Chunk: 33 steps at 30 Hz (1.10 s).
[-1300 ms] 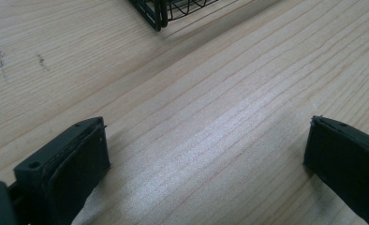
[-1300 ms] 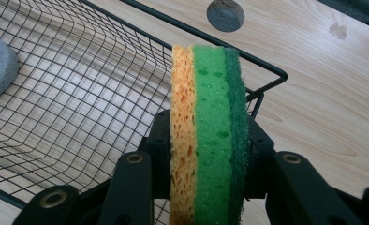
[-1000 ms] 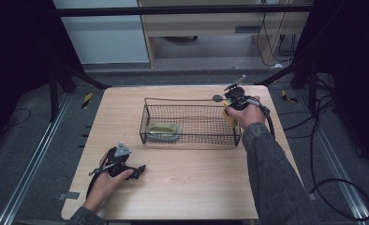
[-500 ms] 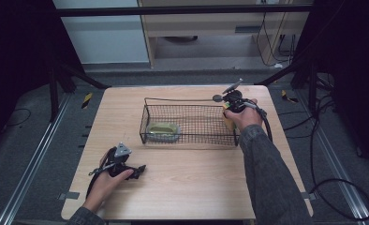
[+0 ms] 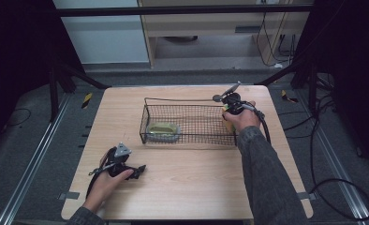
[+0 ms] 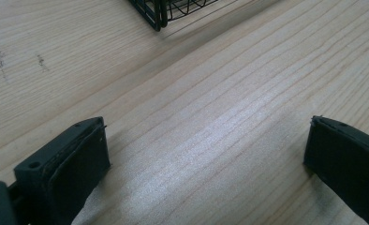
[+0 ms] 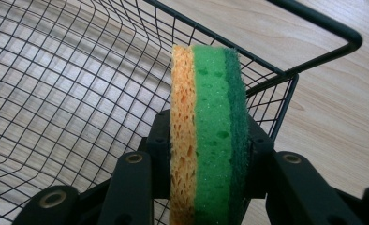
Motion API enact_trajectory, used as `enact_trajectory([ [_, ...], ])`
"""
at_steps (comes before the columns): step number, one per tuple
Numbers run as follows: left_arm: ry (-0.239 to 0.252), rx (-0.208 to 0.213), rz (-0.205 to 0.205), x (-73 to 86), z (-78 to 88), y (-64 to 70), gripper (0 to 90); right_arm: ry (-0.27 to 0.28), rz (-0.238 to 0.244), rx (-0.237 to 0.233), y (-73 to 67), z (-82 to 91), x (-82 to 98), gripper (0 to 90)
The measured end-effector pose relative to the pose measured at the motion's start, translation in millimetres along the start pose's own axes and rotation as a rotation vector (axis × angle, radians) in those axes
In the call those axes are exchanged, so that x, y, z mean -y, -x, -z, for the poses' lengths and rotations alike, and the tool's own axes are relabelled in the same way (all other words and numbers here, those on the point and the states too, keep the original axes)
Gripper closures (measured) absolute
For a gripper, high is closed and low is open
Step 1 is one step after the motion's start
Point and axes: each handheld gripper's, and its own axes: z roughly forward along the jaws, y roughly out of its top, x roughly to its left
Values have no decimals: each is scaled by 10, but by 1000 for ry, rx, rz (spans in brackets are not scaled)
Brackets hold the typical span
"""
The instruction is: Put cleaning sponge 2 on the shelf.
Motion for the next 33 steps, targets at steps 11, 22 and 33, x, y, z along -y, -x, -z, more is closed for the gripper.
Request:
enact_trajectory([
  [11,1,1,0,0,-1,-1,0,-4,8,-2,-37,-44,-12,631],
  [22,0,2,-2,-1,-1,-3,0,-1,-5,-14,-65,-21,-35,584],
  [33,0,3,-2,-1,-1,-4,0,6,-30,-49,-128,36,-60,481],
])
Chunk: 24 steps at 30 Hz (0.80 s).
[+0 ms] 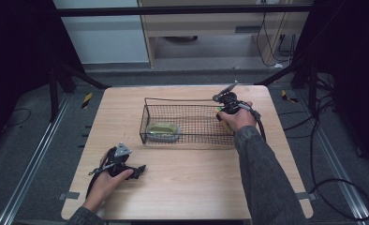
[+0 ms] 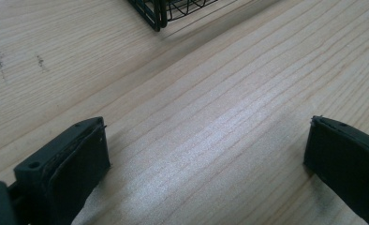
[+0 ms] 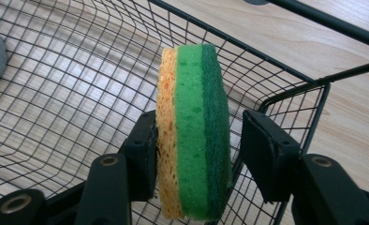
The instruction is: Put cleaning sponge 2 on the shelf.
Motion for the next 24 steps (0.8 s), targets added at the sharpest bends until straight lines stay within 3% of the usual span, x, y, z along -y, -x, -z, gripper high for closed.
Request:
enact_trajectory([
  [9,0,2,0,0,-1,-1,0,-1,2,-14,-76,-4,5,408],
  [14,1,2,0,-1,-2,-2,0,6,-20,-42,-127,25,9,296],
  [20,0,2,-1,-1,-1,-2,0,48,-24,-60,-197,77,55,136],
  [24,0,2,-1,-1,-2,-2,0,106,-22,-70,-191,183,86,83],
])
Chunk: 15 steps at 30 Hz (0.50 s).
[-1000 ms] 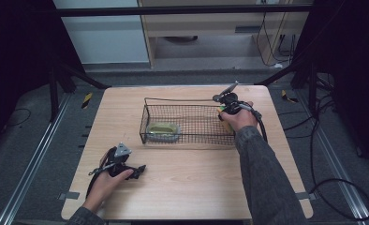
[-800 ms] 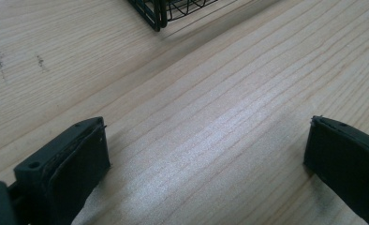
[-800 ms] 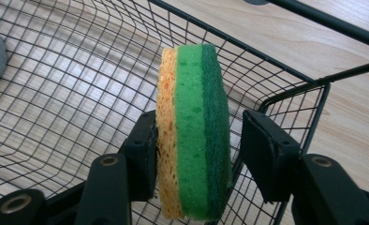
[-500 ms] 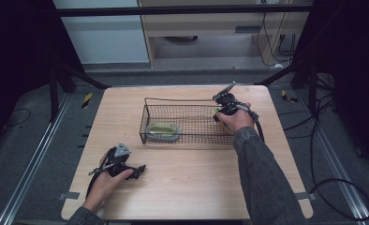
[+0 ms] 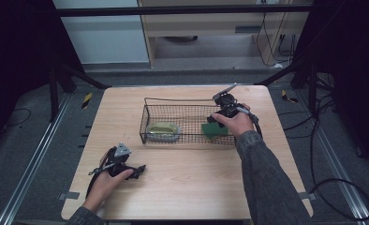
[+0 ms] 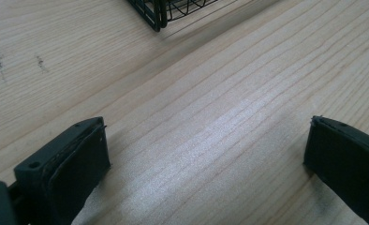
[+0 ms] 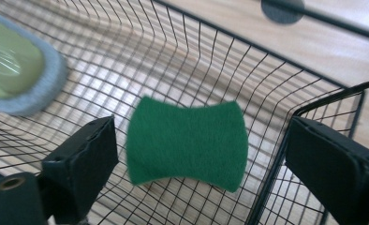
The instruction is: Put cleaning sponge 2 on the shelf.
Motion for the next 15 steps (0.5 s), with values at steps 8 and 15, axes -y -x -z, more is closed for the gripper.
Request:
enact_trajectory([
  [8,2,-3,-2,0,-1,0,0,114,-17,13,161,249,227,72],
  [15,0,0,0,0,-1,0,0,170,-47,54,386,419,641,88],
])
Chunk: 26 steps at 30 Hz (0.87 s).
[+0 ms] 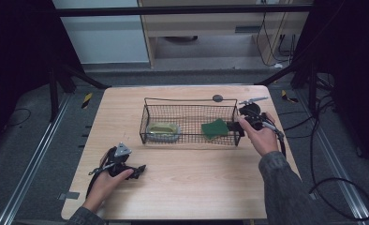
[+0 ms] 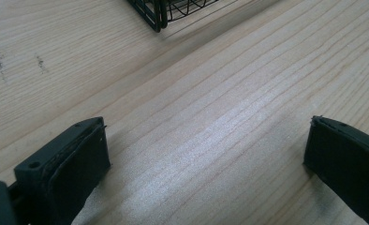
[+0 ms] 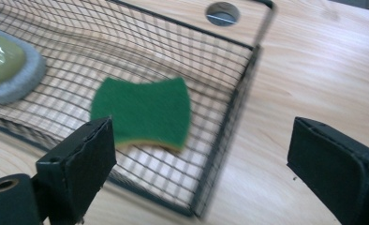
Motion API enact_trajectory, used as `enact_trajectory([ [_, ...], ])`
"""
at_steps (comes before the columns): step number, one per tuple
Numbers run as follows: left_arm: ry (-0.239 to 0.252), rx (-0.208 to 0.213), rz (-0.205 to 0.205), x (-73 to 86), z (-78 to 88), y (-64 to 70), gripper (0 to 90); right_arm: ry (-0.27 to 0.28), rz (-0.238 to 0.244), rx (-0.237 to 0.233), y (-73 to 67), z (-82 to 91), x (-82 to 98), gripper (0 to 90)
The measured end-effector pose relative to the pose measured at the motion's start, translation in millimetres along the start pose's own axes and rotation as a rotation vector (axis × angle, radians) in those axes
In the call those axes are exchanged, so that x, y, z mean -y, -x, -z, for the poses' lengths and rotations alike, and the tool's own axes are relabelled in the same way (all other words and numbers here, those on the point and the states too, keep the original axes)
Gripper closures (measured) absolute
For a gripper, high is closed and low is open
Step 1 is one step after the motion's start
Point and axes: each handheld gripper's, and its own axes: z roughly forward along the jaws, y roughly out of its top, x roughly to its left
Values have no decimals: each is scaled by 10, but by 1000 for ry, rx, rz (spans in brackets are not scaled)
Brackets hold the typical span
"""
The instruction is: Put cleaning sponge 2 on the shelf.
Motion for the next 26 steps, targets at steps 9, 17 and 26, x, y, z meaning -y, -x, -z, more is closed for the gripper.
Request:
enact_trajectory([
  [9,0,-1,1,-1,-1,0,0,58,-49,15,299,140,605,90],
  [17,0,-2,2,-3,-3,-1,0,48,-31,22,352,-29,1163,88],
  [26,1,-3,1,-5,-5,-5,0,77,-24,29,327,-225,1504,60],
])
